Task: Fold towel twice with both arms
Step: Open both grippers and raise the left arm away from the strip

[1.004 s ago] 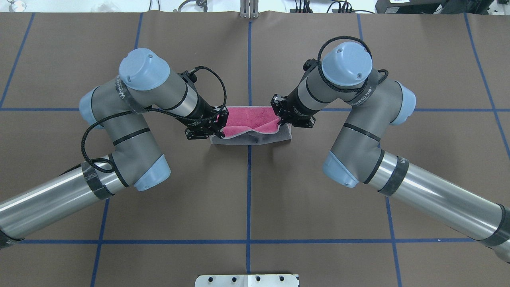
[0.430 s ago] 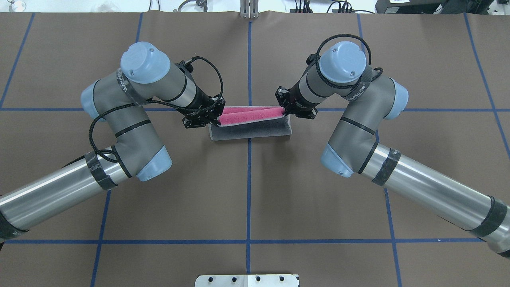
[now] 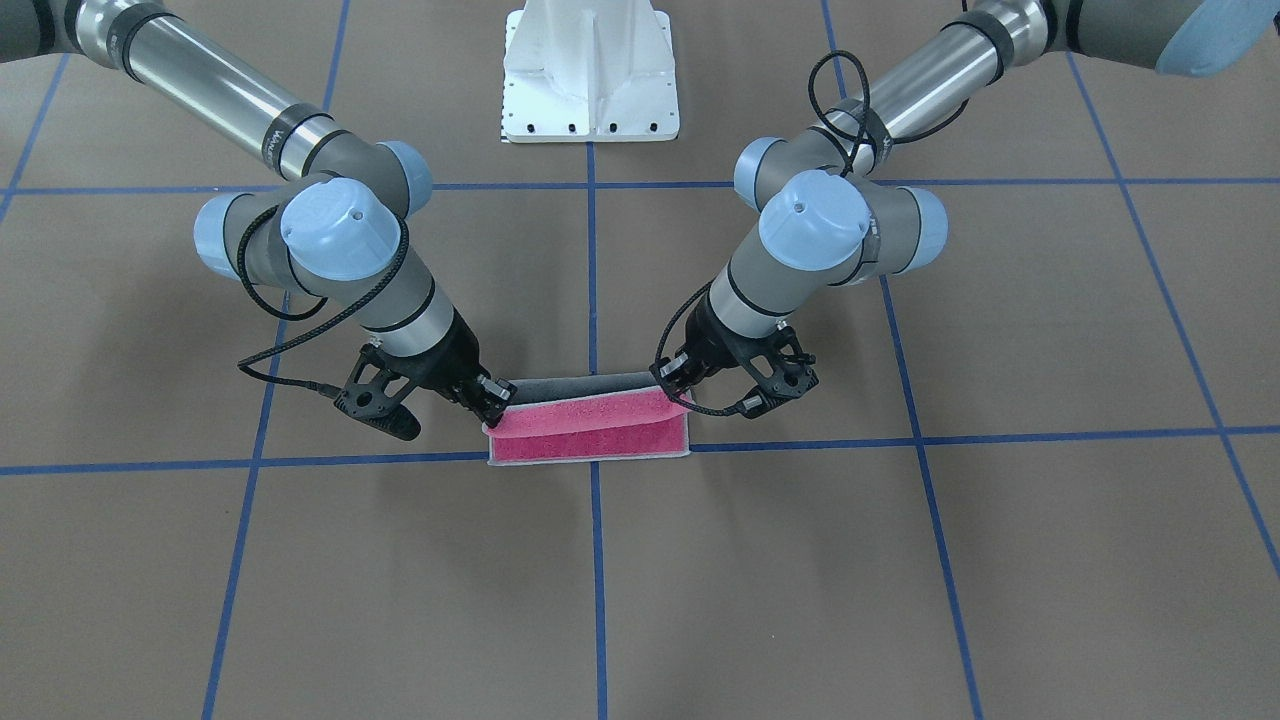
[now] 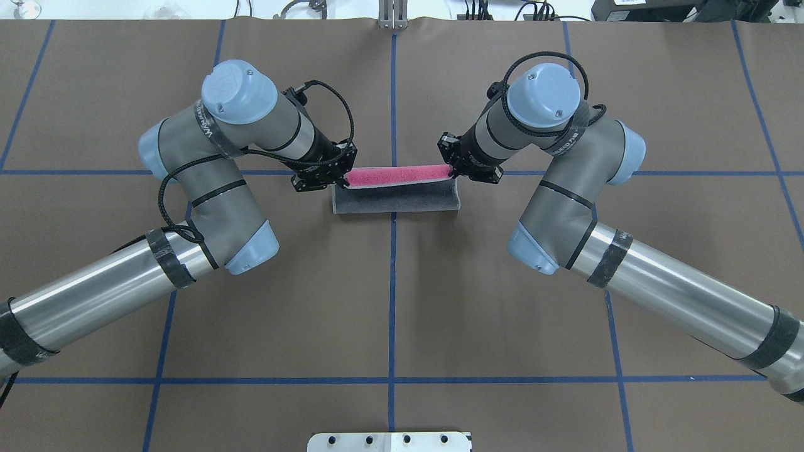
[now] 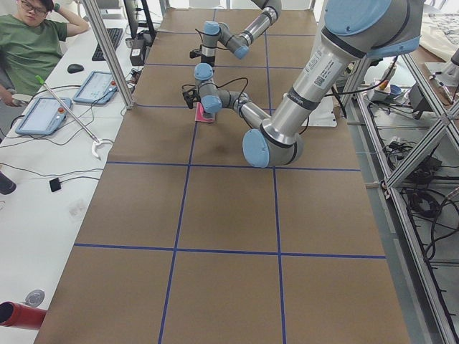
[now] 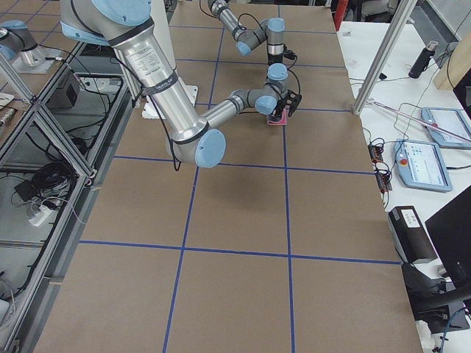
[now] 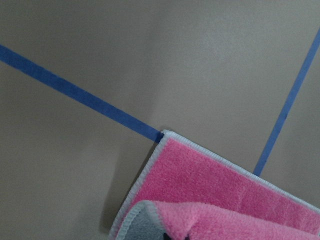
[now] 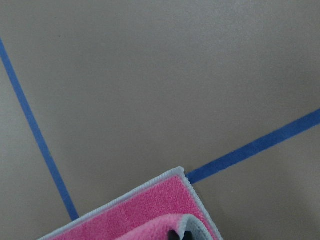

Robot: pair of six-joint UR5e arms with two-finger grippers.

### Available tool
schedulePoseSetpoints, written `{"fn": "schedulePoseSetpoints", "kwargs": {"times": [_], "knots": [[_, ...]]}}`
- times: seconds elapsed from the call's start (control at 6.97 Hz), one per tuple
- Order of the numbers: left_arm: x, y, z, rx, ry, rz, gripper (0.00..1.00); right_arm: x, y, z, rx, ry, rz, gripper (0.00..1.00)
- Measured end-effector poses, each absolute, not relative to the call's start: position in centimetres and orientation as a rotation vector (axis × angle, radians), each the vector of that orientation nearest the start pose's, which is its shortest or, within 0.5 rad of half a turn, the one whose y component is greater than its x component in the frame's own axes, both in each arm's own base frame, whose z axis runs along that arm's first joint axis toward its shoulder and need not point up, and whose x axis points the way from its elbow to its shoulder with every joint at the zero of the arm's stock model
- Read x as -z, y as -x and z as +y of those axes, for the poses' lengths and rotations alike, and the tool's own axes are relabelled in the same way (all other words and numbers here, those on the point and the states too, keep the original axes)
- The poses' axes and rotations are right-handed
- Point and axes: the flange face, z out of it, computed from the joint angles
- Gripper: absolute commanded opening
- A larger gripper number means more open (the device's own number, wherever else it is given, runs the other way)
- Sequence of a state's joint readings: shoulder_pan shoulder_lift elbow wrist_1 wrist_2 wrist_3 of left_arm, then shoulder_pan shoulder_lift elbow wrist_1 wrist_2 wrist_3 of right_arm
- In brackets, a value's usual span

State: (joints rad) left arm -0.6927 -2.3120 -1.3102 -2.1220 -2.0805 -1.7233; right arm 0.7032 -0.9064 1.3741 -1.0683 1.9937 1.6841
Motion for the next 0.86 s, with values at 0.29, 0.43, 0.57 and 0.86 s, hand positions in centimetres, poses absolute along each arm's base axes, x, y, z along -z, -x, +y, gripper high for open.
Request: {"fn": "schedulePoseSetpoints", "kwargs": {"times": [0.29, 0.43, 0.57, 0.86], "knots": [[-25.5, -53.7, -55.6, 0.499, 0.181, 1.096, 0.00, -28.2, 50.7, -55.2, -0.534, 0.092, -1.050, 0.00], [-25.4, -53.8, -55.6, 0.500, 0.182, 1.096, 0.64, -27.8, 50.8, -55.1, -0.530, 0.091, -1.055, 0.51], [-25.3, -53.8, -55.6, 0.500, 0.183, 1.098, 1.00, -27.6, 50.9, -55.1, -0.529, 0.091, -1.057, 0.98], [-25.0, -53.9, -55.6, 0.497, 0.182, 1.103, 1.00, -27.6, 50.8, -55.1, -0.530, 0.089, -1.057, 0.99]]}}
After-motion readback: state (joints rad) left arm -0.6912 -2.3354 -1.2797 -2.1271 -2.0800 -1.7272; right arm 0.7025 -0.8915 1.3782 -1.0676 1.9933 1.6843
